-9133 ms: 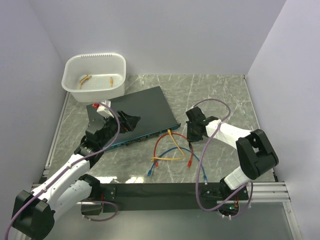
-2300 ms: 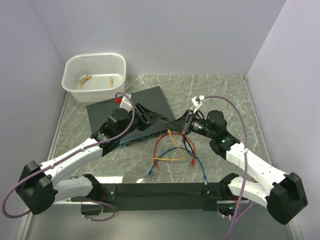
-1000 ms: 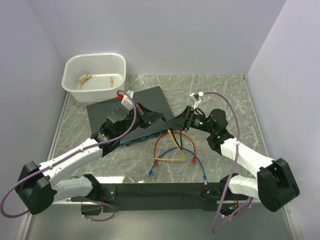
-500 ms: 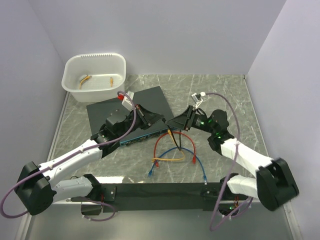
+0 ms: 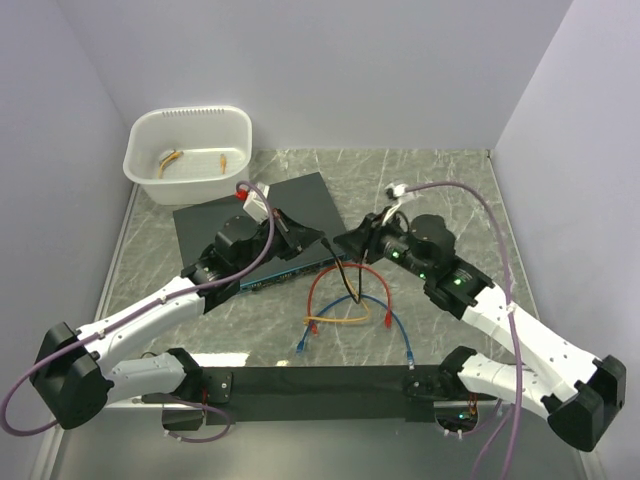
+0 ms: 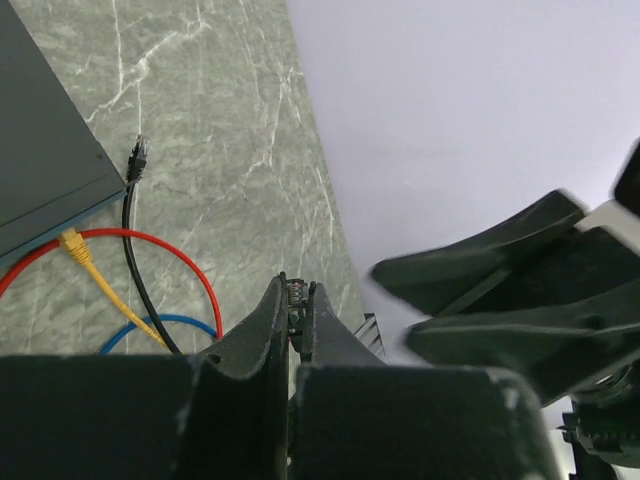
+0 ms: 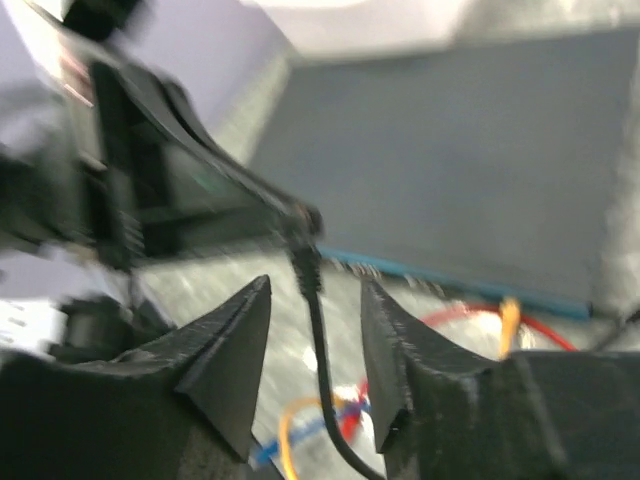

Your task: Insert the plug into the switch port

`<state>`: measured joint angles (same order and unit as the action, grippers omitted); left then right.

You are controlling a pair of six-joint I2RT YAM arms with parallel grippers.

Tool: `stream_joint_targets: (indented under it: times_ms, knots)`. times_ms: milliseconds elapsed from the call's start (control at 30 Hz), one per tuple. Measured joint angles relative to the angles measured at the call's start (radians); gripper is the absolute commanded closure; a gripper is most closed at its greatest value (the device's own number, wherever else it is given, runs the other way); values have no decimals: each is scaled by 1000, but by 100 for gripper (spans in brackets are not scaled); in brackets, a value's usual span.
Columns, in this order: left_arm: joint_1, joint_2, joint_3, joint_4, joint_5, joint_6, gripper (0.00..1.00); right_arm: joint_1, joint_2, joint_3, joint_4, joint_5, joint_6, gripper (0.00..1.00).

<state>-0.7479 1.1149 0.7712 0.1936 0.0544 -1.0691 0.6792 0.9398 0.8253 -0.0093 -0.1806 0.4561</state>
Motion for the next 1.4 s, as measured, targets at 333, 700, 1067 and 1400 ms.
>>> stream_joint_targets:
  times_ms: [333,700,1067,1400]
  knots:
    - [0,10,5,-2,0,3,99,85,61,25,-129,121,-82,60]
    - [-5,25,6,-4,0,6,99,111,93,28,-130,140,-85,62]
    - [-18,39,6,-3,0,6,99,117,112,63,-133,140,-85,64]
    - [-19,48,5,-3,0,6,99,125,143,66,-135,144,-85,68]
